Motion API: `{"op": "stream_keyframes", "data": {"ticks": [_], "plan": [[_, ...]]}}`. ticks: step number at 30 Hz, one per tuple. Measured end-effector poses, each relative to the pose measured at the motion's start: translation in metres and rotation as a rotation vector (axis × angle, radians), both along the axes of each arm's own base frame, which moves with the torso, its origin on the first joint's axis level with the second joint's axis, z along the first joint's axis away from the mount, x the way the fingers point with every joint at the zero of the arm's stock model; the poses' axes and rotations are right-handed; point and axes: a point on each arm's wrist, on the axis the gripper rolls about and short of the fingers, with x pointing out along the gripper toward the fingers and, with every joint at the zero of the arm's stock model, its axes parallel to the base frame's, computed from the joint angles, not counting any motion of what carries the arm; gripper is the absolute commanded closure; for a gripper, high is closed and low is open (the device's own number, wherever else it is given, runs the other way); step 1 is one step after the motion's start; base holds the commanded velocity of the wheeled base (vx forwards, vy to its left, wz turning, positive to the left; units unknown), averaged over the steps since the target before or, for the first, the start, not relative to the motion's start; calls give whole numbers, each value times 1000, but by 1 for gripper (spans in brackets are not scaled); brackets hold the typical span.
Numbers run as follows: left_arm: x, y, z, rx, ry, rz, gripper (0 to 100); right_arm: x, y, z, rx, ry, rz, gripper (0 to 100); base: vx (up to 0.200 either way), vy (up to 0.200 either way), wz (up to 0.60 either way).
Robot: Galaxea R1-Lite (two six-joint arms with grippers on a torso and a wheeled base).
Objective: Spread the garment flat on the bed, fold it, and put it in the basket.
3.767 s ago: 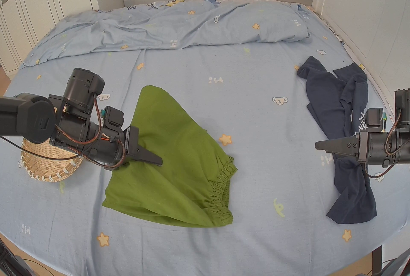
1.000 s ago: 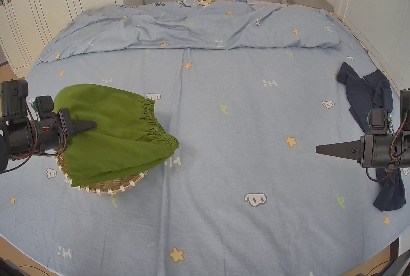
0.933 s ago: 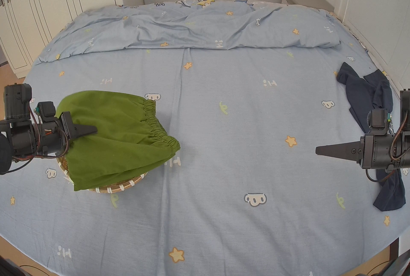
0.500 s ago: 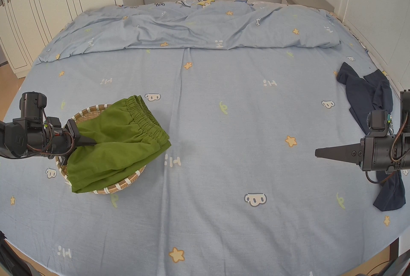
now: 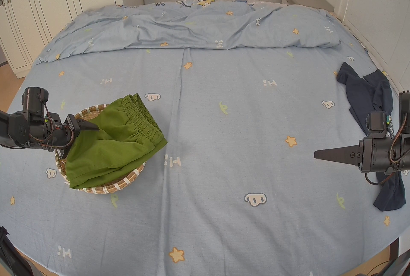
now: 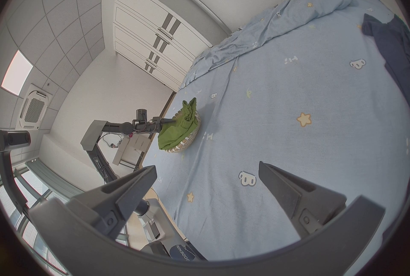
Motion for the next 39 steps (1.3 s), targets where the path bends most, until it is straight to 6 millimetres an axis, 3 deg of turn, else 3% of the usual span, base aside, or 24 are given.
{"op": "stream_keyframes", "data": {"ticks": [4, 12, 19, 24, 30, 35, 39], "plan": [[-9, -1, 16, 21, 3, 17, 0, 0, 0, 0, 0, 0, 0, 0, 0, 0, 0], [-51, -8, 69, 55, 21, 11, 0, 0, 0, 0, -1, -2, 1, 0, 0, 0, 0], [-102, -17, 120, 139, -70, -34, 0, -5, -2, -1, -17, -24, -4, 0, 0, 0, 0], [-151, -35, 146, 179, -181, -75, 0, -29, -10, -4, -29, -66, -8, 0, 0, 0, 0], [-213, -52, 142, 200, -258, -122, 0, -79, -23, -11, -23, -139, -30, 0, 0, 0, 0], [-273, -59, 111, 204, -295, -142, 0, -124, -32, -27, -10, -208, -48, 0, 0, 0, 0], [-308, -62, 78, 206, -316, -150, 0, -152, -36, -41, 8, -237, -60, 0, 0, 0, 0]]}}
